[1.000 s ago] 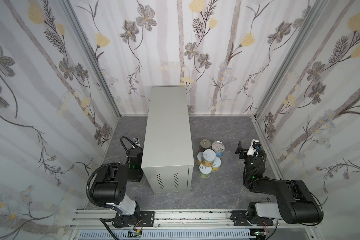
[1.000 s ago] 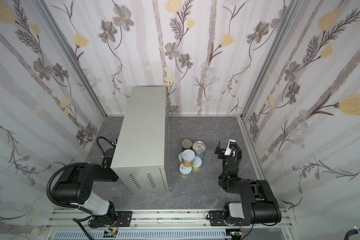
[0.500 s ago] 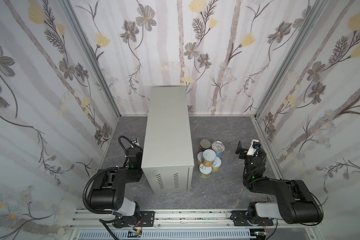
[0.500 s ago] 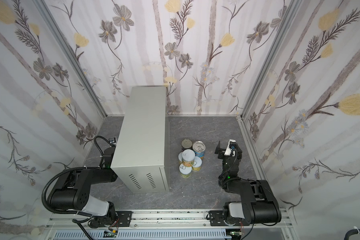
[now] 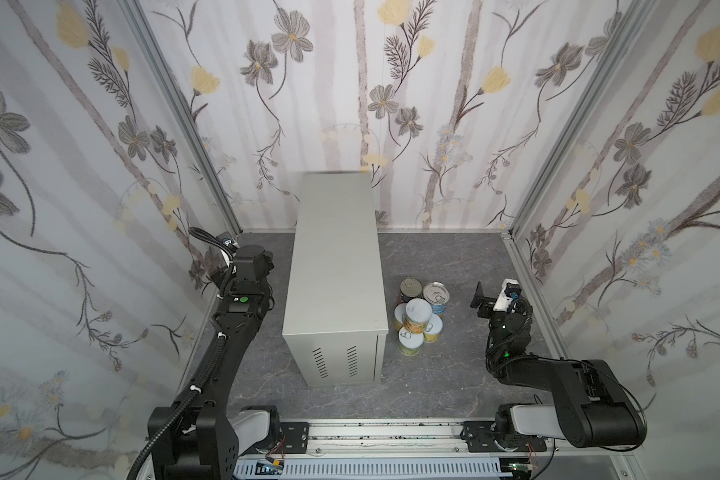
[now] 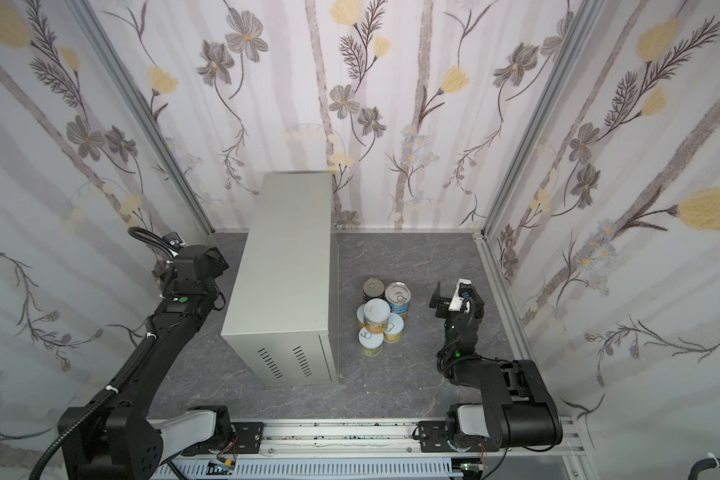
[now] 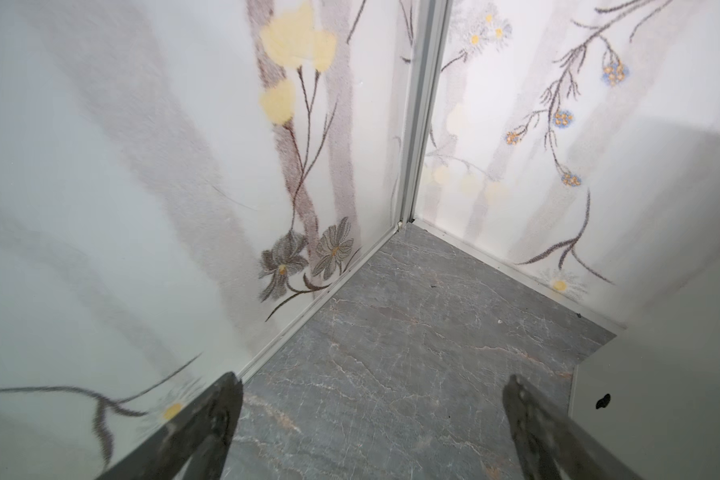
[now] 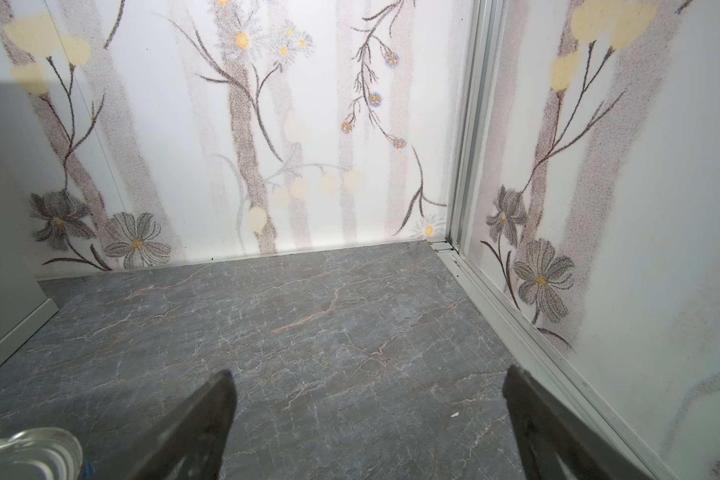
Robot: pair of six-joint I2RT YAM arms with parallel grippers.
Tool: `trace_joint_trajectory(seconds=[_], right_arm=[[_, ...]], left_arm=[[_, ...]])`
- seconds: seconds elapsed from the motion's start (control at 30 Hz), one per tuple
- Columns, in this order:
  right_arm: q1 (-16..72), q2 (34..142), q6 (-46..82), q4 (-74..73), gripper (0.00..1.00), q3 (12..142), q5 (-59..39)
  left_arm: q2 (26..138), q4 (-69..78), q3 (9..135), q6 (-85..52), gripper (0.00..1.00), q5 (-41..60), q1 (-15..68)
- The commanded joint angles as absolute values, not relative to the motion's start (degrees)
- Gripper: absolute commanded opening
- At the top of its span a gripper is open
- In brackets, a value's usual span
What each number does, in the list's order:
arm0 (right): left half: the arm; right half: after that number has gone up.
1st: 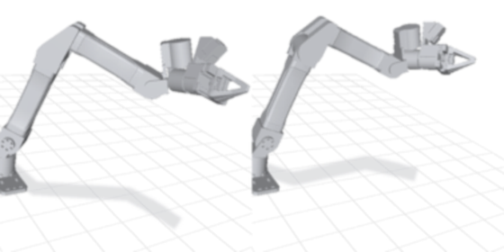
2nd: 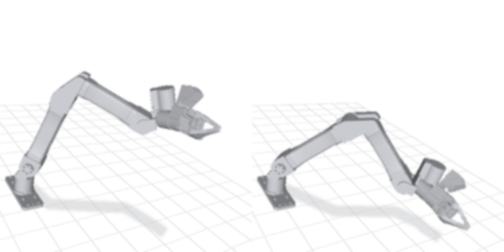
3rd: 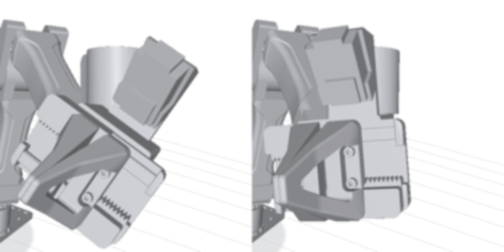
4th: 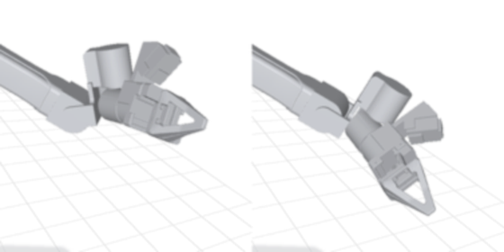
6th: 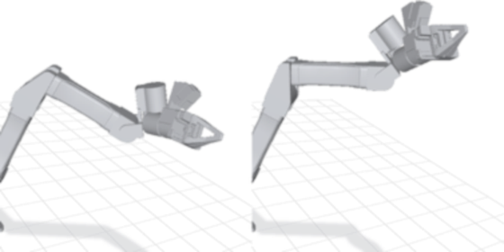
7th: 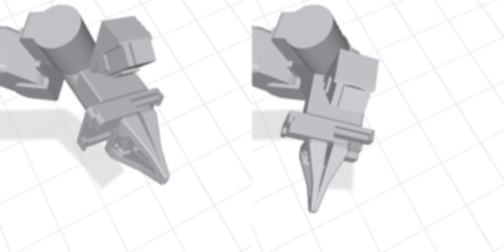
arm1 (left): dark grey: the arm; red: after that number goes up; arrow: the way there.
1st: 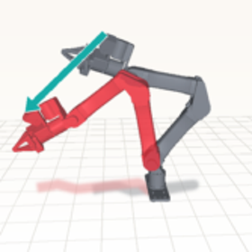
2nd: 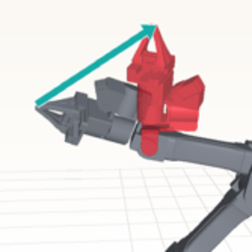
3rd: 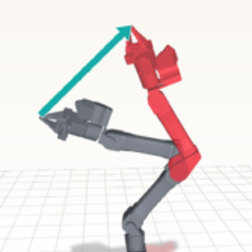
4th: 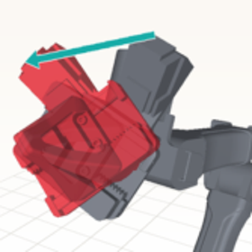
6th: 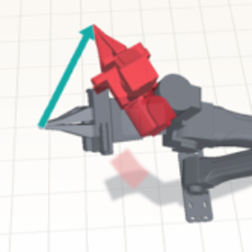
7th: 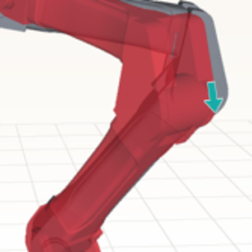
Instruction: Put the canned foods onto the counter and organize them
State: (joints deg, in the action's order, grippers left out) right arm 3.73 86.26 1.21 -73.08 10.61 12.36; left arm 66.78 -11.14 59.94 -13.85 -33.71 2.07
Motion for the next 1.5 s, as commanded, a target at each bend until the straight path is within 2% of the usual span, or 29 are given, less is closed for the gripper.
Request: trace_joint_trajectory(seconds=[0.0,0.2,0.3,0.37,0.43,0.53,0.63,0.77,1.0,1.47], right_arm=[[3.60,86.42,0.97,-76.04,1.00,10.99,12.48],[3.15,86.23,1.23,-75.58,1.00,11.19,11.34],[3.22,84.78,1.91,-72.30,1.00,12.36,13.24],[3.18,81.26,3.12,-59.75,1.00,17.00,15.96],[3.11,78.93,5.90,-41.08,1.00,25.63,19.65],[3.11,78.71,12.92,-18.48,1.00,35.98,23.71],[3.36,79.51,17.02,-2.21,1.00,42.34,20.24],[5.45,77.56,18.19,7.86,1.00,44.87,15.94],[10.81,71.06,16.23,12.42,1.00,40.08,11.40],[20.26,78.43,10.95,9.51,1.00,40.20,5.97]], left_arm=[[64.37,-30.58,67.48,-13.75,1.00,-28.02,2.02],[57.87,-36.34,73.80,-6.90,1.00,-9.39,1.94],[56.82,-38.57,75.59,-2.90,1.00,6.52,1.93],[56.95,-41.15,77.66,-1.53,1.00,15.94,1.93],[56.31,-42.04,78.31,-1.55,1.00,20.41,1.93],[53.81,-41.39,78.47,-0.85,1.00,23.09,1.93],[52.18,-41.92,79.89,-0.22,1.00,26.12,2.17],[52.75,-43.35,82.26,-0.06,1.00,30.05,4.18],[51.25,-43.09,81.04,1.69,1.00,26.98,6.93],[52.30,-40.66,80.68,-1.32,1.00,31.23,7.73]])
